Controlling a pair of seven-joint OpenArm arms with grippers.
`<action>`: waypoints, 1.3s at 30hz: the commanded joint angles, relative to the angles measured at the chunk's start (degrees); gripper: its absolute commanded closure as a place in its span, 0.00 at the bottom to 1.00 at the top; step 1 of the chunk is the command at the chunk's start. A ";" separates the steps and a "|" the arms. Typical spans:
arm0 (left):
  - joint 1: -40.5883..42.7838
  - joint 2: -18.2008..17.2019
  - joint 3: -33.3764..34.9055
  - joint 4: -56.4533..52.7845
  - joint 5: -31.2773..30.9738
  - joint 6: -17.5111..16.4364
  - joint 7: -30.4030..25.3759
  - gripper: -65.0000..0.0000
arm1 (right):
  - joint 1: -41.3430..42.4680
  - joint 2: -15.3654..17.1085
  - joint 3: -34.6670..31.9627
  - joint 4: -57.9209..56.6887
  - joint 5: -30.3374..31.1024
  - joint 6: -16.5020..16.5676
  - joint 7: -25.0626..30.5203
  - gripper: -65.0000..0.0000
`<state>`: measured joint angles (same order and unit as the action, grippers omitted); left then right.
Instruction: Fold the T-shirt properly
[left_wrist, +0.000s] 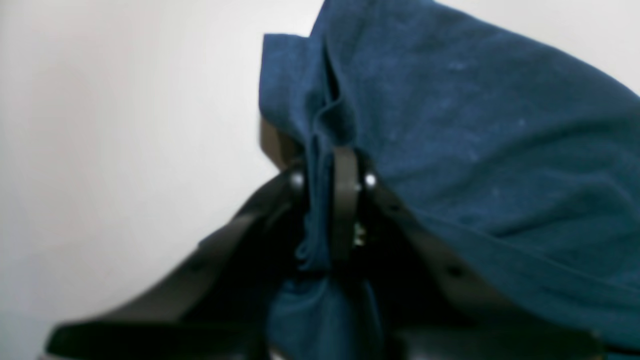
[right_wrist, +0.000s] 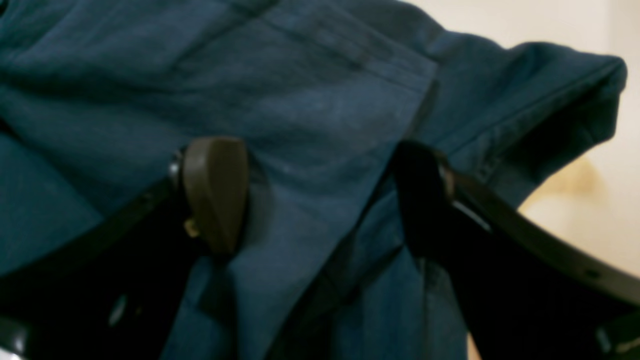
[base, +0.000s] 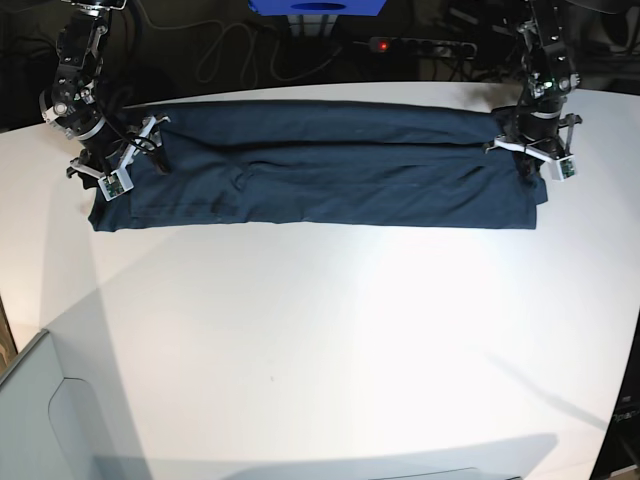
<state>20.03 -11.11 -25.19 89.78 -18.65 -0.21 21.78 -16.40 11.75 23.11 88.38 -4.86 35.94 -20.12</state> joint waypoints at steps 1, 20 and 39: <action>0.06 -0.53 -0.35 1.70 -0.03 0.60 -0.81 1.00 | 0.45 0.87 0.40 0.72 0.60 0.32 0.91 0.33; 4.01 14.85 20.75 24.99 21.60 0.60 -0.81 1.00 | 3.35 1.39 0.31 0.72 0.60 0.32 -1.20 0.33; 2.34 14.85 48.88 14.44 31.09 0.78 -0.90 1.00 | 3.35 1.75 0.31 0.81 0.60 0.32 -1.20 0.33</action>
<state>22.22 3.14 23.16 103.18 12.51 0.84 22.52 -13.39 12.53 23.11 88.23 -4.89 35.94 -22.46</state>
